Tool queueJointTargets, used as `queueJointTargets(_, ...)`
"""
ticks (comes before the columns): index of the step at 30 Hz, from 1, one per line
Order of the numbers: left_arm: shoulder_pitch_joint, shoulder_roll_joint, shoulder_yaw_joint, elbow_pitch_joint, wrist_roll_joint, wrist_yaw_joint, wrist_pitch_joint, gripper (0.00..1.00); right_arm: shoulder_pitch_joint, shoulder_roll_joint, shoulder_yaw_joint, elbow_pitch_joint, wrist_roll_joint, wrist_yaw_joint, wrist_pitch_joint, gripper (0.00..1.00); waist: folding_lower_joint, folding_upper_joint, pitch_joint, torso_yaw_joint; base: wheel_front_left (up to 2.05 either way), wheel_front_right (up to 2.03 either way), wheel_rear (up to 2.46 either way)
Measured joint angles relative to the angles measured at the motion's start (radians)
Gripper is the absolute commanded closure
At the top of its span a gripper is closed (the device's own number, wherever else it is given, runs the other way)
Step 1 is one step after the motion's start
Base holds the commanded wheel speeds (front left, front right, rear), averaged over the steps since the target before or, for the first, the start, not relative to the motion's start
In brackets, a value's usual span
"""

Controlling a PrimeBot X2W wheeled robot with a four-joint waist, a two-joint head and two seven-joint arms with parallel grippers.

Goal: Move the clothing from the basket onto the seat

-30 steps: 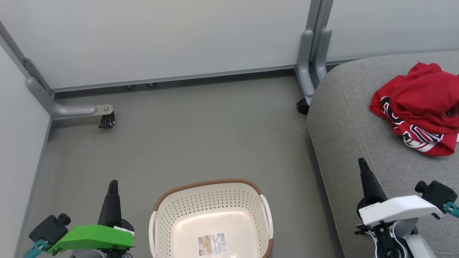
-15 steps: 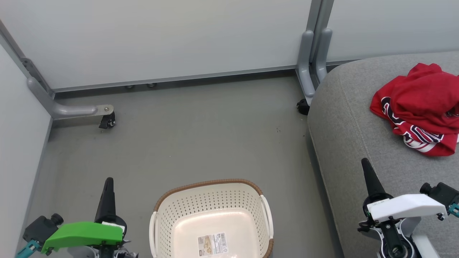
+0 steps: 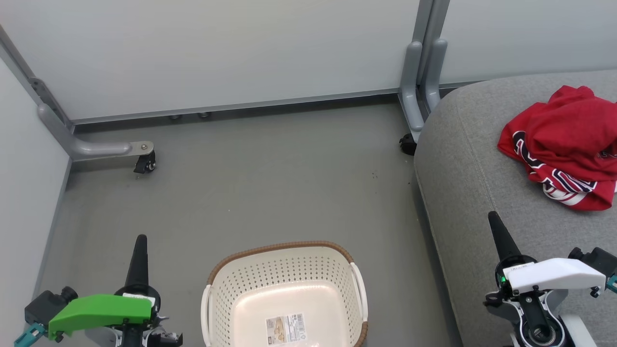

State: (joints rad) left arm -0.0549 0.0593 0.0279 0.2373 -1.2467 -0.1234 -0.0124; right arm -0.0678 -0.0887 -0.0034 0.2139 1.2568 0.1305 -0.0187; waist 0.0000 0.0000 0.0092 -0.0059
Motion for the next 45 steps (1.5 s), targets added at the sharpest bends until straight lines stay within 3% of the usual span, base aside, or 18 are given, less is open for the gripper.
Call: queueJointTargets(45, -0.039, 0.0, 0.062, 0.006, -0.333, -0.004, 0.1, 1.0, -0.028, 0.018, -0.078, 0.026, 0.33, 0.0, 0.101, 1.0, 0.0, 0.0, -0.005, 0.005, 0.0, 0.0, 0.0)
